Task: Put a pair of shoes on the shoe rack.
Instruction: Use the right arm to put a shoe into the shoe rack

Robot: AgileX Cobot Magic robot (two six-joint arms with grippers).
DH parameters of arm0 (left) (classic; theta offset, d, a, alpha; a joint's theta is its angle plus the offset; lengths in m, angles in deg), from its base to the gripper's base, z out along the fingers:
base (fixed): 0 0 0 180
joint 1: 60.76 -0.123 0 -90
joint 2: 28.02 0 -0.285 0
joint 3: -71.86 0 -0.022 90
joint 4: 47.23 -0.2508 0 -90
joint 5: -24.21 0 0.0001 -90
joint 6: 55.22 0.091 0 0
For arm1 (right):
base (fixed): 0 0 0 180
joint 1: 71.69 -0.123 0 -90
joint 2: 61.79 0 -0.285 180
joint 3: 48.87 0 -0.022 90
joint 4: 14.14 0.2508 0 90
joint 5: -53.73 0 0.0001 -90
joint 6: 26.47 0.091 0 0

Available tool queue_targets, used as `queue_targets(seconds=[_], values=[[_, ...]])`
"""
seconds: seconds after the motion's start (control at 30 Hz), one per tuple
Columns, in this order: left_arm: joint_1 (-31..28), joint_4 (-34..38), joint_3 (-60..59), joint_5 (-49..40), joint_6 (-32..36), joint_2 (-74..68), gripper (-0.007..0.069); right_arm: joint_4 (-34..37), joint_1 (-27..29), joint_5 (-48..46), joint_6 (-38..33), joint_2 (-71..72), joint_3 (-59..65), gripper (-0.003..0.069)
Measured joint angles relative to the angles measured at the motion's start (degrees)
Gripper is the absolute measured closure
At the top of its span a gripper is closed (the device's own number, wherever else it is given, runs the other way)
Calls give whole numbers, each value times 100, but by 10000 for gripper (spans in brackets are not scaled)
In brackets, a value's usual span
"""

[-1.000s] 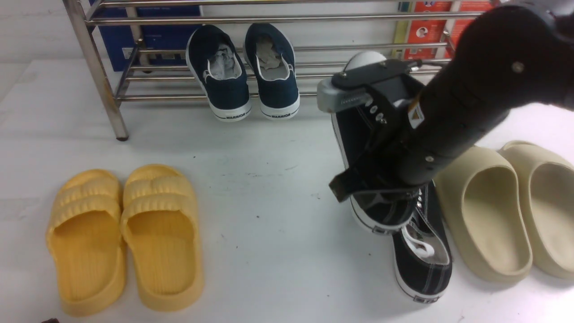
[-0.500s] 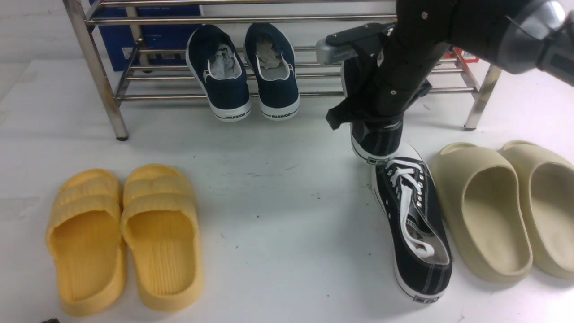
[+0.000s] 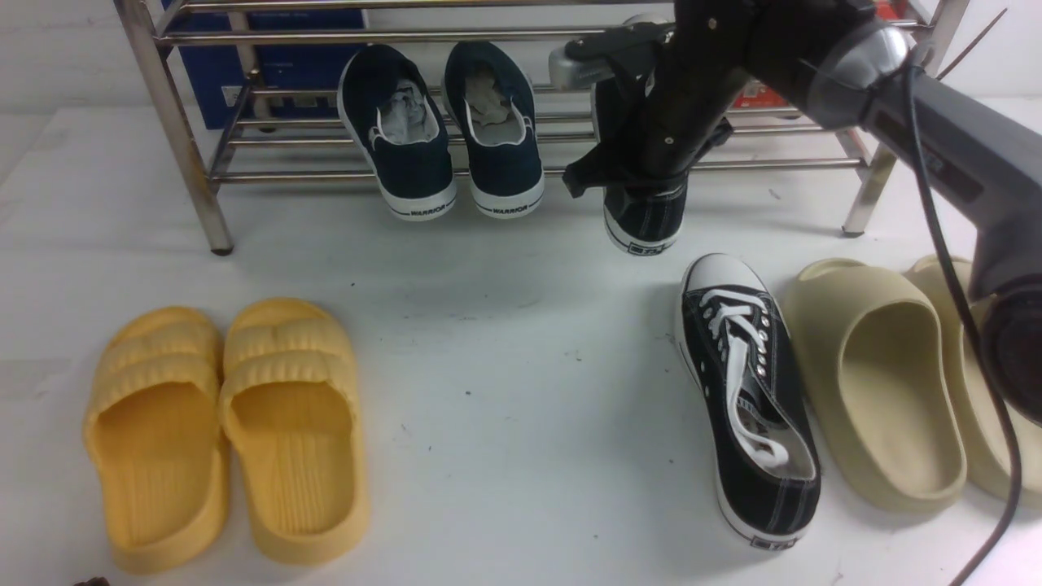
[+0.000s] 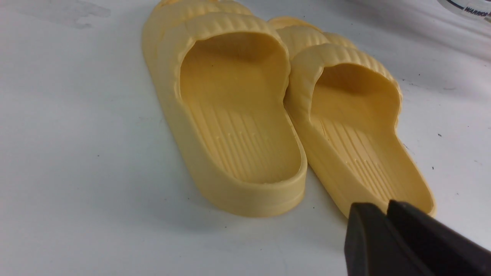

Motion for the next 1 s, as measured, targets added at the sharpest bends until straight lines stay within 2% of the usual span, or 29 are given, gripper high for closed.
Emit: queue_targets(seconds=[0.5, 1.0], values=[[0, 0, 0, 0, 0, 0, 533, 20, 87, 409, -229, -108, -108, 629], [0, 0, 0, 0, 0, 0, 516, 111, 87, 416, -229, -113, -107, 627]])
